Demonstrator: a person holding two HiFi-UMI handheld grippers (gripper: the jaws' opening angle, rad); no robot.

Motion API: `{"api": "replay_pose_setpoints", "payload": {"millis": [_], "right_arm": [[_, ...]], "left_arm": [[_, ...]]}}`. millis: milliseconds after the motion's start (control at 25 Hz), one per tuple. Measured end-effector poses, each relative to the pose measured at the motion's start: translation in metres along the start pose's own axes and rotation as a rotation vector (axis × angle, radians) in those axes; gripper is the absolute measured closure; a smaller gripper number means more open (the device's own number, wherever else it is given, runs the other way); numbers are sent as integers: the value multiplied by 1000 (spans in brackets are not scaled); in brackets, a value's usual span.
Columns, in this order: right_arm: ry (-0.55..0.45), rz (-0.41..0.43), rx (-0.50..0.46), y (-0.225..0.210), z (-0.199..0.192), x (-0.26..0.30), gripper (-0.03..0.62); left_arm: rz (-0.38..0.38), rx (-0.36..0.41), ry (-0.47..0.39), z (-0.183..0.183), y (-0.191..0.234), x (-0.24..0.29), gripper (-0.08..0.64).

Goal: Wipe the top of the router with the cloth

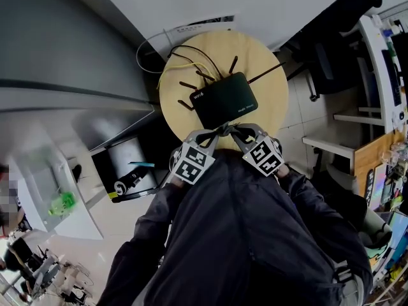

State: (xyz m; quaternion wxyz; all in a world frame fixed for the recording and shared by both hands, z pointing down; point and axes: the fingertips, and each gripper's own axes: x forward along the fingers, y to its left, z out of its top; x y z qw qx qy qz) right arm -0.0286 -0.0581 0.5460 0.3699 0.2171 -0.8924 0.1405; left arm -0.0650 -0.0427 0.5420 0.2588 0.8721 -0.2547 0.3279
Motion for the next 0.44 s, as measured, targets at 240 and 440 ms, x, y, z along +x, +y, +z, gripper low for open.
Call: {"api": "replay_pose_setpoints", "payload": {"millis": [240,440], "right_arm": [[-7,-8,9,0,-1,-2,558],[-7,-10,17,2,-3,-3,558]], "left_arm": [[-12,7,-4,2,-2,2,560],[-16,7,-4,1,-4,1,560]]}}
